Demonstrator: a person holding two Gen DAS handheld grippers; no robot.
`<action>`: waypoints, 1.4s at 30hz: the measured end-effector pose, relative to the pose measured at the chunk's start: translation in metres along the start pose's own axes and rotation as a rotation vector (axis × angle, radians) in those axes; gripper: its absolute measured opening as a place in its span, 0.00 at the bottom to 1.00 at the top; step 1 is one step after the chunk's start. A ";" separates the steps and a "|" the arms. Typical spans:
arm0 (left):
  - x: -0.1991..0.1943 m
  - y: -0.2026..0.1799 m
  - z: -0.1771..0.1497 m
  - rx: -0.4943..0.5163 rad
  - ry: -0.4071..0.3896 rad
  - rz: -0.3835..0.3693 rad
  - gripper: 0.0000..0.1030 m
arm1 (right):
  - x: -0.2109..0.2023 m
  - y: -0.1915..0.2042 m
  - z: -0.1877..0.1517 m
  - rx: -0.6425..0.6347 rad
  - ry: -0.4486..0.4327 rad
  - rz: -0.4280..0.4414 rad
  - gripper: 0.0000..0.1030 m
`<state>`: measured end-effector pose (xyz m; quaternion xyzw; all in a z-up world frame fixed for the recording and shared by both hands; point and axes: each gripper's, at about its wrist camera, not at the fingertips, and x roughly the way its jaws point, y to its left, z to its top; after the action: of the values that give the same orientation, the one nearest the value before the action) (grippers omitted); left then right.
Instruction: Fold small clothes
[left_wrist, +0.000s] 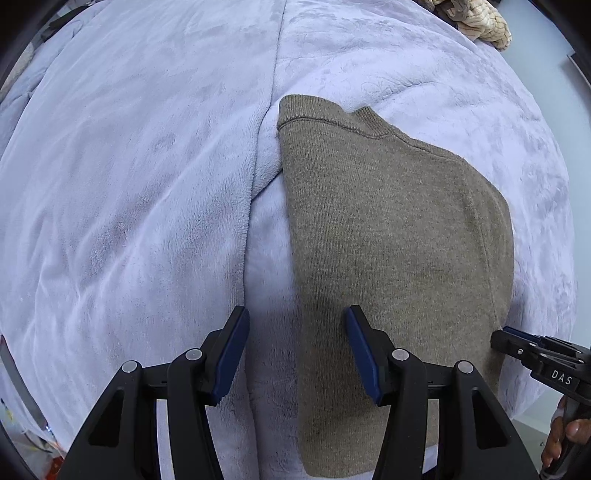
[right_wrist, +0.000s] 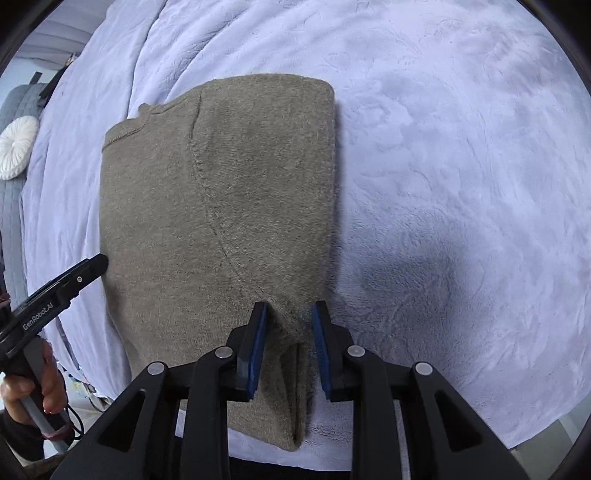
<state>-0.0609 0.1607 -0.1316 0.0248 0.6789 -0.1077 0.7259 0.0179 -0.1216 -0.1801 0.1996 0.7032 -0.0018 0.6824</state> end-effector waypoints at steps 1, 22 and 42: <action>-0.003 0.001 -0.004 0.001 0.001 0.000 0.54 | 0.000 0.002 0.000 -0.004 0.001 -0.005 0.27; -0.022 -0.008 -0.047 0.036 0.033 -0.014 0.54 | -0.037 -0.018 -0.039 0.057 -0.051 0.011 0.36; -0.070 -0.010 -0.039 0.040 -0.077 0.020 0.98 | -0.081 0.030 -0.031 -0.044 -0.183 -0.125 0.78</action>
<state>-0.1047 0.1666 -0.0641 0.0421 0.6480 -0.1150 0.7518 -0.0047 -0.1079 -0.0924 0.1391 0.6490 -0.0471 0.7465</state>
